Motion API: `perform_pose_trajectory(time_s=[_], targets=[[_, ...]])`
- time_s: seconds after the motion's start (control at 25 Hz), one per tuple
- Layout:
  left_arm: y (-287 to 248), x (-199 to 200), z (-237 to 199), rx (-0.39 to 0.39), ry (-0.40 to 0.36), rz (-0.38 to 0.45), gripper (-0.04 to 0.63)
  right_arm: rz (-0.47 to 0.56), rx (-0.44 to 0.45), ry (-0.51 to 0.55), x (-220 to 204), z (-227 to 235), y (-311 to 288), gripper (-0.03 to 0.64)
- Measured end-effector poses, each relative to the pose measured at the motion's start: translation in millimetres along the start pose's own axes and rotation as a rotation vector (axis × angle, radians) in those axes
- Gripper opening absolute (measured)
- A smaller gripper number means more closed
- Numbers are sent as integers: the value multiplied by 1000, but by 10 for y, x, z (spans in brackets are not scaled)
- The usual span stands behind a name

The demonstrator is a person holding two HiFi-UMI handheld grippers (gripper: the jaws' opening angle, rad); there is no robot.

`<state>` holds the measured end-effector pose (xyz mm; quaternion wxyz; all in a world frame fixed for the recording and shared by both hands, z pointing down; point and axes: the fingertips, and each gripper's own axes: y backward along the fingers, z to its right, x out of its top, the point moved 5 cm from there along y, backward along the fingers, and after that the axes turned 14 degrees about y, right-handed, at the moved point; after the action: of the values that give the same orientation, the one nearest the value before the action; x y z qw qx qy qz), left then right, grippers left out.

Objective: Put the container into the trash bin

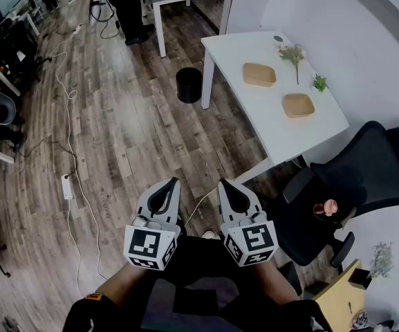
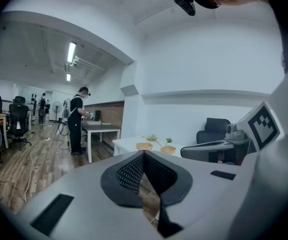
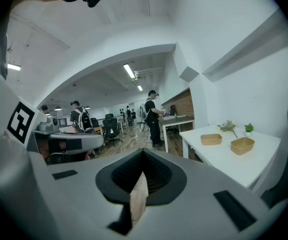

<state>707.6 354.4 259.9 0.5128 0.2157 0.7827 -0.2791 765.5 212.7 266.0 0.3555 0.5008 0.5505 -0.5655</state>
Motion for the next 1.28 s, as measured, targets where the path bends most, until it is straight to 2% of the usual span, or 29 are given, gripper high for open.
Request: perform_pose_trajectory(time_s=[0.44,0.68,0.96,1.28], targets=[[21,54,-176,9,7,6,8,-2,-3,-5,42,-70,-144,12],[-148,58,-340,3,31,-17,8,2,0,-51,72,4,-327,12],[-568,208,-628,-46,61,-19,8,-9,-43,-59,185,170,-735,13],[-968,527,-1143,-110,51,-7,8,-3,-123,-42,448,274,-1348,14]])
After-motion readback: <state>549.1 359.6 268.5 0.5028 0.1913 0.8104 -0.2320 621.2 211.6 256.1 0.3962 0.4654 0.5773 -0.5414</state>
